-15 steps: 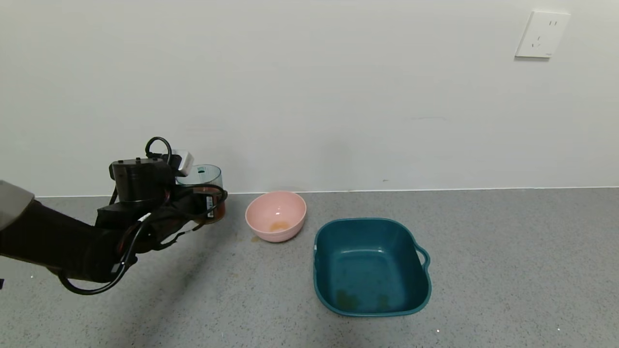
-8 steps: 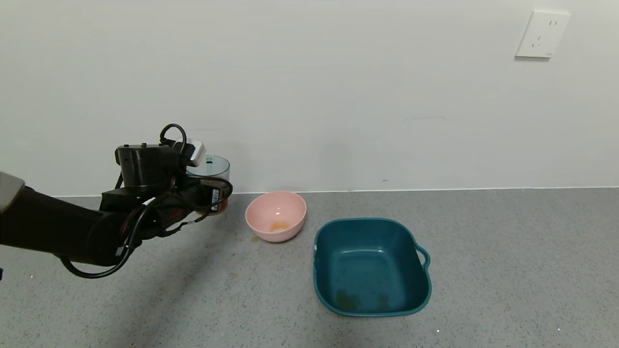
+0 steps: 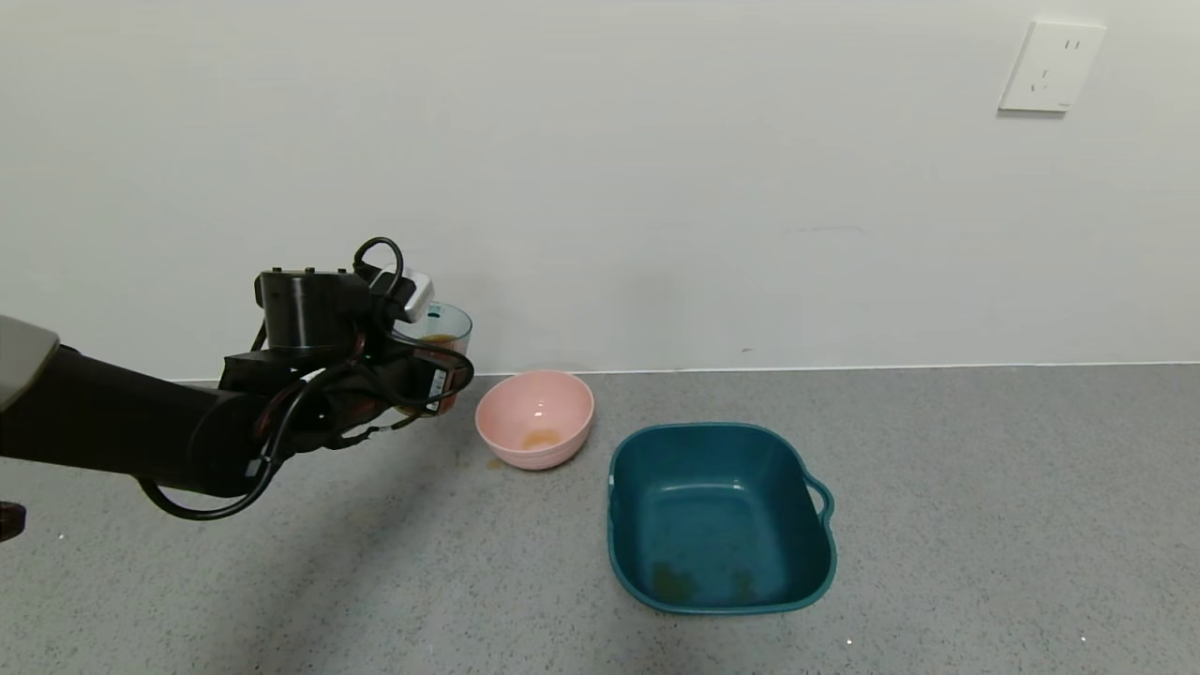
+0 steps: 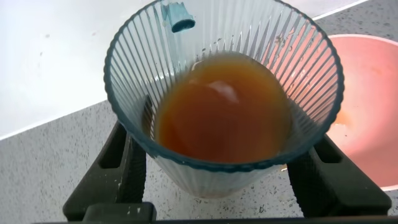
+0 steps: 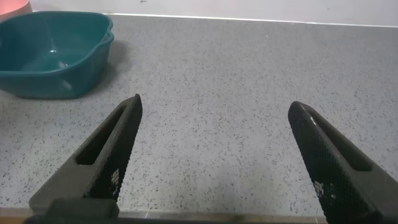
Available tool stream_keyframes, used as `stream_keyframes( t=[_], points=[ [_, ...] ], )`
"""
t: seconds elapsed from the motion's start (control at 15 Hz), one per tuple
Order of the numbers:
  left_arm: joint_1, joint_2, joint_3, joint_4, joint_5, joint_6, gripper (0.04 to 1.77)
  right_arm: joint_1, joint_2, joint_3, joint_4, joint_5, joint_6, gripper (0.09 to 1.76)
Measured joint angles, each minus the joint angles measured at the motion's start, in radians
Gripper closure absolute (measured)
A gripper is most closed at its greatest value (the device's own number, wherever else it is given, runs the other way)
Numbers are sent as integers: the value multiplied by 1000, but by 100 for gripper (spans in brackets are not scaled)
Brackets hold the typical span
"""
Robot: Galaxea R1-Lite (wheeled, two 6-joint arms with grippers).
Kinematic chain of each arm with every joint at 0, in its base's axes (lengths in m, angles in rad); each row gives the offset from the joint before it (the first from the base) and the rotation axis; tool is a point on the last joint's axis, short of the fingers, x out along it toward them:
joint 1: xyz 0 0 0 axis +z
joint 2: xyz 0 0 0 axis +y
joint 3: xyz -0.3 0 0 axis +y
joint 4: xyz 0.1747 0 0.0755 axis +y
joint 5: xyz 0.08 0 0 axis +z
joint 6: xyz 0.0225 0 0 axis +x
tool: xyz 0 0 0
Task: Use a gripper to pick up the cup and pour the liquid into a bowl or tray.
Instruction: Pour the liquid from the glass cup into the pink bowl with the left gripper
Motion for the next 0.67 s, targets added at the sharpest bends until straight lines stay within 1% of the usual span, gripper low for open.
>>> stream_keyframes(
  t=[0.33, 0.67],
  points=[
    [-20, 16, -51, 32, 0, 59, 52, 0, 0, 0, 0, 0, 0, 14],
    [-43, 35, -74, 49, 0, 104, 53, 0, 0, 0, 0, 0, 0, 14]
  ],
)
